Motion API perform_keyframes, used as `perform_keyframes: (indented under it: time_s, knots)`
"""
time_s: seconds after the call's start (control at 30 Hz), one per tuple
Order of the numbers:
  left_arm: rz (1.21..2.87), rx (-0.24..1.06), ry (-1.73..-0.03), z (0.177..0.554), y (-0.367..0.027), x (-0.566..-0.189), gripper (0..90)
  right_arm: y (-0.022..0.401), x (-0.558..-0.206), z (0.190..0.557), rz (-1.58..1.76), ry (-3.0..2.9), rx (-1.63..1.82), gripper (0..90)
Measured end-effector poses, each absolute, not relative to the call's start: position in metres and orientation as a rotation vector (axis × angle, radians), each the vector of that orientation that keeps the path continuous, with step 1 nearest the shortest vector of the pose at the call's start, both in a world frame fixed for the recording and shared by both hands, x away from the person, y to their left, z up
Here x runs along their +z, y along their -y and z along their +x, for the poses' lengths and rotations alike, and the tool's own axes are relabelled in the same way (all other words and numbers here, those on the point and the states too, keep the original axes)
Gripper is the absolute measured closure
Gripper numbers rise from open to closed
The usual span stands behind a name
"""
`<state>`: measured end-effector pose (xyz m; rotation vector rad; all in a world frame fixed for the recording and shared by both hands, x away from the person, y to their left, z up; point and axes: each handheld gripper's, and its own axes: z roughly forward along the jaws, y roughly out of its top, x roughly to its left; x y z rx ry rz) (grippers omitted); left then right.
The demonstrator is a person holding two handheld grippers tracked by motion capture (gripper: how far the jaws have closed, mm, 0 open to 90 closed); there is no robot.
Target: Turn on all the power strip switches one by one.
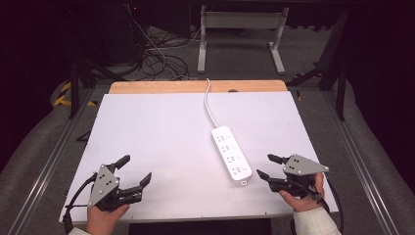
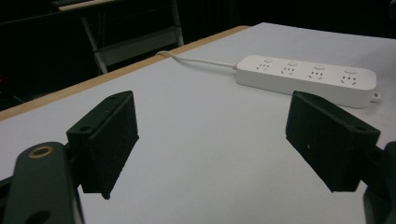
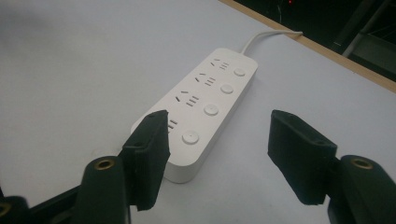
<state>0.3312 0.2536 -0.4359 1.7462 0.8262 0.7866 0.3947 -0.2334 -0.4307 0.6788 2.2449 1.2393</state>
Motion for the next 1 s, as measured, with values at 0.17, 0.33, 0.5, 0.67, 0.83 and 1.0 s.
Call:
perform_keyframes:
  time_s: [0.17, 0.33, 0.5, 0.67, 0.83, 1.0]
  knots:
    - [1.752, 0.8, -0.824, 0.331, -0.253, -0.436, 17.2, 0.234, -0.428, 0.396, 0.693, -2.26, 1.254, 44.5]
    - [1.752, 0.799, -0.833, 0.332, -0.252, -0.437, 17.2, 0.231, -0.419, 0.401, 0.69, -2.292, 1.249, 52.3]
    - [1.755, 0.799, -0.835, 0.332, -0.252, -0.437, 17.2, 0.224, -0.412, 0.409, 0.699, -2.316, 1.243, 54.2]
    - [1.757, 0.801, -0.834, 0.332, -0.252, -0.437, 17.2, 0.214, -0.406, 0.419, 0.687, -2.346, 1.266, 54.5]
    - [1.756, 0.801, -0.836, 0.332, -0.252, -0.437, 17.2, 0.201, -0.403, 0.427, 0.671, -2.373, 1.25, 55.2]
    - [1.758, 0.802, -0.836, 0.332, -0.252, -0.437, 17.4, 0.19, -0.402, 0.432, 0.659, -2.392, 1.238, 55.2]
